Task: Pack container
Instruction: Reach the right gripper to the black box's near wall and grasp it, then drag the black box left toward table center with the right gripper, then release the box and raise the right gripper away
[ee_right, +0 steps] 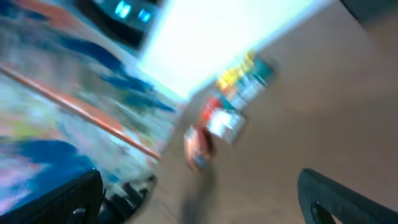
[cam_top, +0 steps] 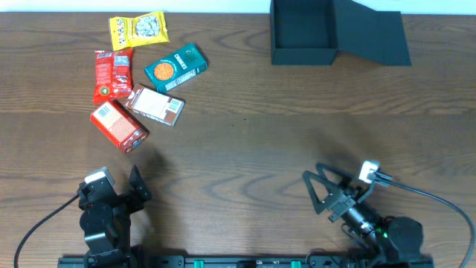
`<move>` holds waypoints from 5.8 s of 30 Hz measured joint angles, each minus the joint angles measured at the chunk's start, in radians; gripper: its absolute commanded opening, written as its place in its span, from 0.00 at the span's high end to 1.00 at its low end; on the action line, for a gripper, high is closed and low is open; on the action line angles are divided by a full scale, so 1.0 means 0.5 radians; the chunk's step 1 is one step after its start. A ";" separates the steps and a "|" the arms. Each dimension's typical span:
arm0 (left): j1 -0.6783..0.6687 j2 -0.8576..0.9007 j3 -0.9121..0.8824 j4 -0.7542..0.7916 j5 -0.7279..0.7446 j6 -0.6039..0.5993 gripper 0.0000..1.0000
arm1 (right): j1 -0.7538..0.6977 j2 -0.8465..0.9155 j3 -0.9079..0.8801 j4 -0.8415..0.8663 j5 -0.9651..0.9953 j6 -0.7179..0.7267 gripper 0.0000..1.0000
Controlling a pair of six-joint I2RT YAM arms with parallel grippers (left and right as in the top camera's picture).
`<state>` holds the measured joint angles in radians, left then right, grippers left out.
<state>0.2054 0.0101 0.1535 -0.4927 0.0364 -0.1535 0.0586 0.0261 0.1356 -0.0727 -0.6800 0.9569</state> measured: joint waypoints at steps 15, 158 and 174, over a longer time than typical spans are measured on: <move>0.000 0.000 0.000 0.001 0.000 -0.001 0.05 | 0.000 1.705 0.636 0.495 0.024 0.008 0.04; 0.000 0.000 0.000 0.002 0.000 0.000 0.05 | 0.305 4.647 4.705 -2.889 1.330 -1.251 0.01; 0.000 0.000 0.000 0.002 0.089 -0.131 0.05 | 0.278 4.035 4.801 -2.639 1.299 -1.352 0.01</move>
<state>0.2054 0.0101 0.1535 -0.4915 0.0811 -0.2192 0.1978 2.0438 2.5362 -1.3922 -0.0303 0.2810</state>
